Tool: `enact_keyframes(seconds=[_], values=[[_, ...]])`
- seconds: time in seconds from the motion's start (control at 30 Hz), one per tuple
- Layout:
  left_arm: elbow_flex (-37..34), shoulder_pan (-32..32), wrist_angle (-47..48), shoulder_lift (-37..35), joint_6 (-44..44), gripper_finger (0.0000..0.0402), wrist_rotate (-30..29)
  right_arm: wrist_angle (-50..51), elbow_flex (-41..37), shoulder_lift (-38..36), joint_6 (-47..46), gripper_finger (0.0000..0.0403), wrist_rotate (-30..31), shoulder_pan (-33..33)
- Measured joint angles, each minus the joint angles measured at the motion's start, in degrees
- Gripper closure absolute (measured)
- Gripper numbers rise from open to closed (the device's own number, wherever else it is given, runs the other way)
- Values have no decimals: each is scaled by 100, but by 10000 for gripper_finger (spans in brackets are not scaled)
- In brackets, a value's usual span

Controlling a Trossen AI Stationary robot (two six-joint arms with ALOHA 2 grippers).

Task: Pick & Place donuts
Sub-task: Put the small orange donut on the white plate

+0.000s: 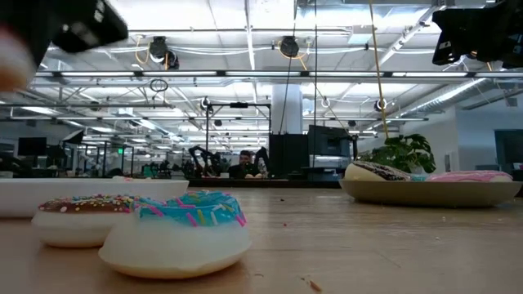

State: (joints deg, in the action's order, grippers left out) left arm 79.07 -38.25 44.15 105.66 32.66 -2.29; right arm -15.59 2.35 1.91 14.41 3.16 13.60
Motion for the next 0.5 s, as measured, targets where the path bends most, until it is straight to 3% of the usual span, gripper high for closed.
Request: enact_keyframes(seconds=[0.27, 0.5], values=[[11, 193, 1160, -1374, 324, 242, -632, -2, -1, 0, 0, 403, 0, -2], [13, 314, 2326, -2136, 1247, 236, -1179, -2, 0, 0, 0, 403, 0, 0]])
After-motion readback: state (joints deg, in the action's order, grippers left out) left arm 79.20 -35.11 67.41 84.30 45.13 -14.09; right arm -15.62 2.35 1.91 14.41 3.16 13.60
